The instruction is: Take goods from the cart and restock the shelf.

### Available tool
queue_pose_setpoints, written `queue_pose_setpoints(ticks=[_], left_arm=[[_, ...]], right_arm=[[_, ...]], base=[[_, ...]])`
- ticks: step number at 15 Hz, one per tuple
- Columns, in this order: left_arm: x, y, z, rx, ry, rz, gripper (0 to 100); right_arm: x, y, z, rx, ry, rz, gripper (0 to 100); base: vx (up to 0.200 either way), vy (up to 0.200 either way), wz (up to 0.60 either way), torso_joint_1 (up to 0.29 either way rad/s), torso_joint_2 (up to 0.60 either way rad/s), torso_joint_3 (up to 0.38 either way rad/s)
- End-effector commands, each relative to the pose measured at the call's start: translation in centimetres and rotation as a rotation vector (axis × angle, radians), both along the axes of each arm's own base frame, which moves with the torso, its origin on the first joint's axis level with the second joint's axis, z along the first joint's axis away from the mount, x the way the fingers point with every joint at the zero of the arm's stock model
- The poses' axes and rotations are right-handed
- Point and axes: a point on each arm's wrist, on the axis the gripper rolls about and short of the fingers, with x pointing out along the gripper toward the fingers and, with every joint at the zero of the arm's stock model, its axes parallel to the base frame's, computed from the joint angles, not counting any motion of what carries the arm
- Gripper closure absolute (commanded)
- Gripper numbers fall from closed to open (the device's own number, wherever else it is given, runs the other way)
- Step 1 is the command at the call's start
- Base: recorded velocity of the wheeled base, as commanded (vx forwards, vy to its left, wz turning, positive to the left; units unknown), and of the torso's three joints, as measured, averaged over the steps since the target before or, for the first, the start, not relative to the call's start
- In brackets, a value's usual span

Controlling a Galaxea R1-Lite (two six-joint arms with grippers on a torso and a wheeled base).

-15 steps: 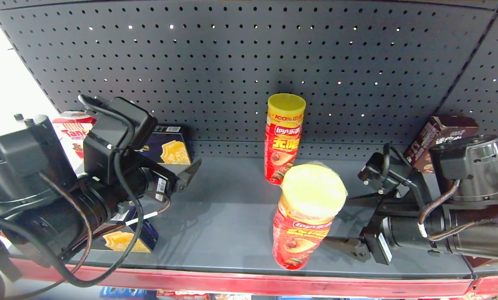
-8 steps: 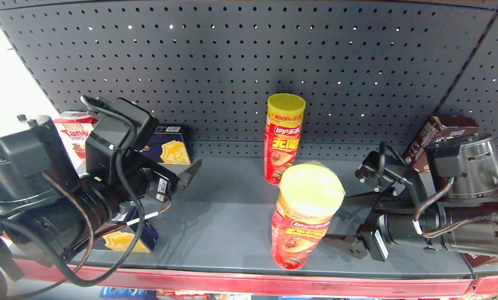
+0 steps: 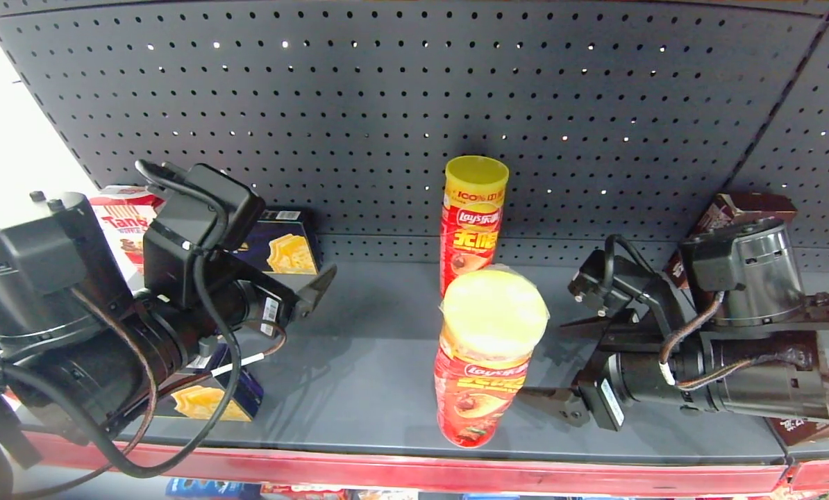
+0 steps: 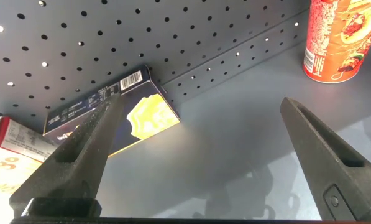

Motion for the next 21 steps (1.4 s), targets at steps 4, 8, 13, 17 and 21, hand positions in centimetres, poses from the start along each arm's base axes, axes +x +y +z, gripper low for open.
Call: queue_pose_setpoints(ticks=[4,8,13,17,21], left_arm=[[0.0,0.0,0.0,0.0,0.0,0.002,0],[-1.5,1.3,1.3,-0.025,-0.04,0.02,0],[-5.3,3.3,1.4,-0.034,-0.05,0.017,0],[-7.7,4.6,1.6,-0.059,-0.093,0.028,0],[-9.1,5.4,1.7,-0.076,-0.124,0.026,0]], right_arm=[[-0.2,-0.4,0.0,-0.004,-0.004,-0.02,0],[-2.4,-6.0,4.4,0.115,-0.169,-0.175,0],[-10.9,-13.4,7.0,0.25,-0.42,-0.422,0],[-18.9,-15.4,2.7,0.357,-0.521,-0.452,0],[-23.0,-16.3,-2.2,0.421,-0.56,-0.454,0]], base=[[0.0,0.0,0.0,0.0,0.0,0.0],[0.0,0.0,0.0,0.0,0.0,0.0],[0.0,0.0,0.0,0.0,0.0,0.0],[0.0,0.0,0.0,0.0,0.0,0.0],[0.0,0.0,0.0,0.0,0.0,0.0]])
